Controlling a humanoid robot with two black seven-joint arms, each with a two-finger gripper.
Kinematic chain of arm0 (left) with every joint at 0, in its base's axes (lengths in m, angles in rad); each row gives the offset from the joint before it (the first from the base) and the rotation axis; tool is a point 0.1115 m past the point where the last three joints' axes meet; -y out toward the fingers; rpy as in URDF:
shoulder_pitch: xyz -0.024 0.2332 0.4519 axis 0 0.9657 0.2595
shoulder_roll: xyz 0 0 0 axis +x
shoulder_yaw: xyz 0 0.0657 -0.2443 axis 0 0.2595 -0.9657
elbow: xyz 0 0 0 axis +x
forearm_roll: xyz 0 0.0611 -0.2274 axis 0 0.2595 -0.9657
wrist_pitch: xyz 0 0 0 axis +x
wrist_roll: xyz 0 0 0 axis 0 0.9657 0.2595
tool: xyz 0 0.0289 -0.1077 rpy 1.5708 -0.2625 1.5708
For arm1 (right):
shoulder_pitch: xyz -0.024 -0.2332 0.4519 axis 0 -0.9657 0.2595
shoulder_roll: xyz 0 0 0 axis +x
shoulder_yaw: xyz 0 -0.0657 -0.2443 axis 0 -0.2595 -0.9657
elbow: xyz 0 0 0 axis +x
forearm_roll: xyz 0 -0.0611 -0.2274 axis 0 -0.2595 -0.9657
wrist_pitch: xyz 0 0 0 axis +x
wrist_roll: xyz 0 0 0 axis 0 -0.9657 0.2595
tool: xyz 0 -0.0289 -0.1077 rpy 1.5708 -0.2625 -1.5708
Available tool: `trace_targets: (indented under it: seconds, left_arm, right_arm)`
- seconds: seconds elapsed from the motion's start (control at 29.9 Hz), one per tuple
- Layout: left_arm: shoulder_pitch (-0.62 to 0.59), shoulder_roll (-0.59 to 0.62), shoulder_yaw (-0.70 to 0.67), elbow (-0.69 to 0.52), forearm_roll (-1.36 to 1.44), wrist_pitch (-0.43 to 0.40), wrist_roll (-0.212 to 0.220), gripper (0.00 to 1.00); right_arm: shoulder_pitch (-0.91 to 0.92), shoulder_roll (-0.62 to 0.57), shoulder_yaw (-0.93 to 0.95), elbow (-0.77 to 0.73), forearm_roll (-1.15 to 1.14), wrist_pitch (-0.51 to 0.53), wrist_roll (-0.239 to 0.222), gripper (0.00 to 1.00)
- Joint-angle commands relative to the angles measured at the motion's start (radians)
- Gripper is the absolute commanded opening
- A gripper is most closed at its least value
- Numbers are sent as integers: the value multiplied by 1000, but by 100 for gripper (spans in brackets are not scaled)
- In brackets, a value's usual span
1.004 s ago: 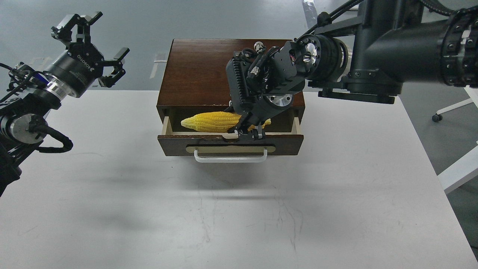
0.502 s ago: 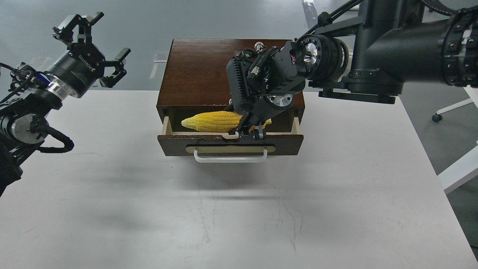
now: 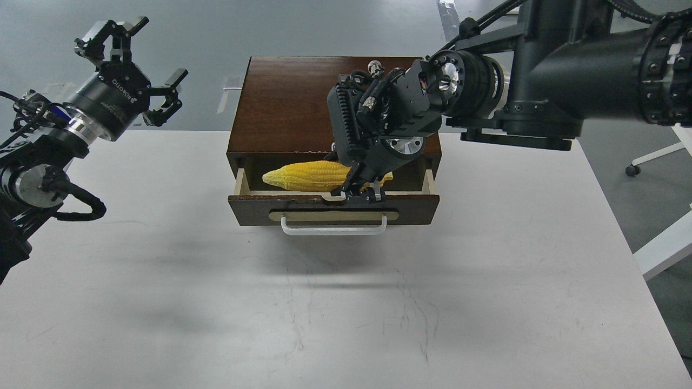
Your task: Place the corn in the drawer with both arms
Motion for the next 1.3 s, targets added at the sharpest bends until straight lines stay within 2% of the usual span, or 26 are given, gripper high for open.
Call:
trace_targets:
  seconds: [0.0,0.57,0.77,0.84,0.97,1.07,1.27]
  left_arm:
    - [0,0,0,0,0,0,0,98]
    - [0,0,-11,0,0,0,2,98]
    - [0,-2,-11,0,0,0,0,98]
    - [0,-2,-11,0,0,0,0,98]
    - [2,-2,-11,0,0,0,0,98]
    - [3,-3,-11,0,2,0,0,98]
    - [6,-6,-11,0,0,0,-2,98]
  right_arm:
    - [0,0,0,1,0,0,0,58]
    - [3,0,3,0,17,0,0,58]
    - [12,-24,12,3,159,0,0,59]
    - [14,-50,24,4,263,0,0,69]
    - [12,-95,50,6,417,8,0,81]
    - [2,-138,59,3,561,6,0,96]
    - [-112,-254,203,-6,854,6,0,98]
